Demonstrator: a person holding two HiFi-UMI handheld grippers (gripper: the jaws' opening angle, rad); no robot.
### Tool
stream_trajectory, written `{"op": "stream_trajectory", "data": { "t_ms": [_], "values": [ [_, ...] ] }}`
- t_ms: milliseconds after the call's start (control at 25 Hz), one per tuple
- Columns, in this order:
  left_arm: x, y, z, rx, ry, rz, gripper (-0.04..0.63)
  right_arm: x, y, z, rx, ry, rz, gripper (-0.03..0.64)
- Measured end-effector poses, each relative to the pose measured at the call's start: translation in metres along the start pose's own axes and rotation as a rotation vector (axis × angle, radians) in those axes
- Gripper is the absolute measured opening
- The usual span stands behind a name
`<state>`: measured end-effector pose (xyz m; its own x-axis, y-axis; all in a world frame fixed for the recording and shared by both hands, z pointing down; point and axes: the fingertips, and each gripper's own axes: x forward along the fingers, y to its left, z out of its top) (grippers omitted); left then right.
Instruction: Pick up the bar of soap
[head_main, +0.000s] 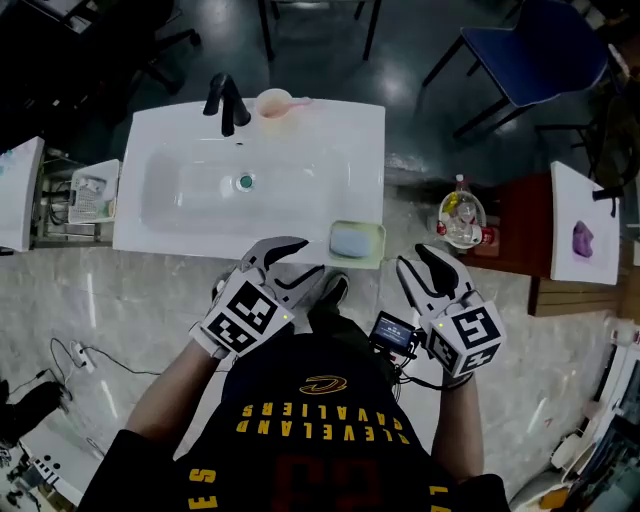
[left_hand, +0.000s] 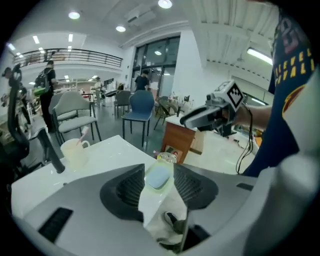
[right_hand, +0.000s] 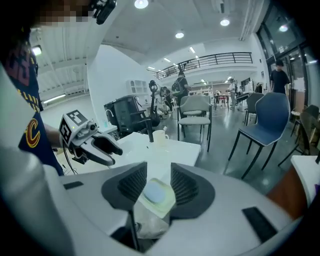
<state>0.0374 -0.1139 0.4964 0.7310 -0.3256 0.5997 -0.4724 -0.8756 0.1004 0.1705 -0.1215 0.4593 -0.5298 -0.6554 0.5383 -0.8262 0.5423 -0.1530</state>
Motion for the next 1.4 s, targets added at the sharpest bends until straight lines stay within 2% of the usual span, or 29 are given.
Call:
{"op": "stream_trajectory", "data": {
  "t_ms": [160,480,800,1120,1400],
  "values": [
    [0.050,-0.008,-0.009,0.163,0.154,-0.055,0.227,-0.001,-0.024,-0.011,0.043,-0.002,0.013,0.158],
    [0.123,-0.010,-0.038,0.293,0.378,-0.164,0.267,-0.016,-0.061,-0.024,0.153,-0.036,0.005,0.163],
    [0.151,-0.006,-0.069,0.473,0.586,-0.223,0.293,-0.022,-0.080,-0.031,0.193,-0.058,0.014,0.163],
    [0.162,-0.005,-0.070,0.492,0.611,-0.233,0.298,-0.020,-0.081,-0.036,0.227,-0.058,0.032,0.163],
    [0.168,0.000,-0.071,0.525,0.589,-0.167,0.296,-0.016,-0.079,-0.038,0.240,-0.070,0.048,0.163]
  ]
}}
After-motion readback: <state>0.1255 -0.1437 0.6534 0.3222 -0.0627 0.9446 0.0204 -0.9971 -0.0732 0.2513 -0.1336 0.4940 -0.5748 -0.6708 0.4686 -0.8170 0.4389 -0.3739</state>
